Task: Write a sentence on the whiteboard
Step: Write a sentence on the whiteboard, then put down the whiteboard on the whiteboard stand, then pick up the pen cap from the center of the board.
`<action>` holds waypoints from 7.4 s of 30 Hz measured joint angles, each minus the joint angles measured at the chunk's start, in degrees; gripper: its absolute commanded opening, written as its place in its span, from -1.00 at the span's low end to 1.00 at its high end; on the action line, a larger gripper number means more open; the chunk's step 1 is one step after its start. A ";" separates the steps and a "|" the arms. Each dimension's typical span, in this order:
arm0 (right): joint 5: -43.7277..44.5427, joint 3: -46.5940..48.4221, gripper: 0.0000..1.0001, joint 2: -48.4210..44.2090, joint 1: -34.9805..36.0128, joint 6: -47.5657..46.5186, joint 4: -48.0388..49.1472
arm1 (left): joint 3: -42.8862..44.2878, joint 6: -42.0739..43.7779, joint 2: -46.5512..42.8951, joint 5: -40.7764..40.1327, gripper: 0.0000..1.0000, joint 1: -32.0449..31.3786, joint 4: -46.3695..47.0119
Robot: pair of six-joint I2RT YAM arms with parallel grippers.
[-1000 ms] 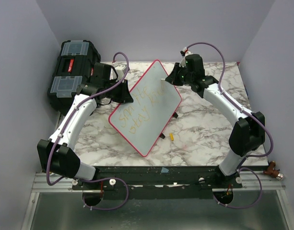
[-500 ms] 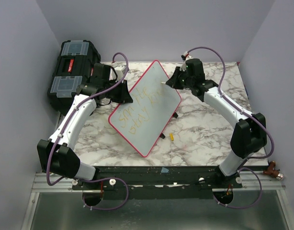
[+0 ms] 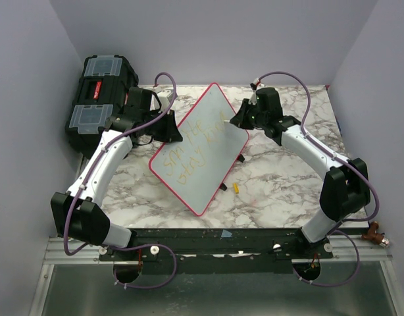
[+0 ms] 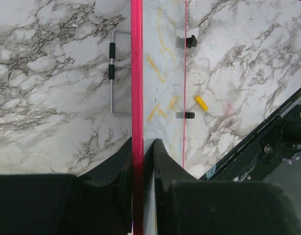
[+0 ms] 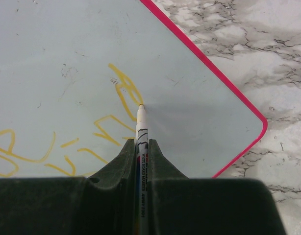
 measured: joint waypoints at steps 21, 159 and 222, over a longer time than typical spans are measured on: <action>5.11 -0.09 -0.99 -0.09 0.07 -0.02 -2.05 | -1.05 0.07 -2.16 -0.17 -1.00 -0.31 0.37; 12.02 -8.04 -0.99 -21.11 0.15 2.01 -17.11 | 4.42 5.46 9.03 -14.67 0.34 -0.96 -1.11; 30.97 6.47 -0.99 -23.19 0.15 4.70 -31.58 | 11.76 -41.13 26.01 -27.08 -0.19 -41.24 -4.42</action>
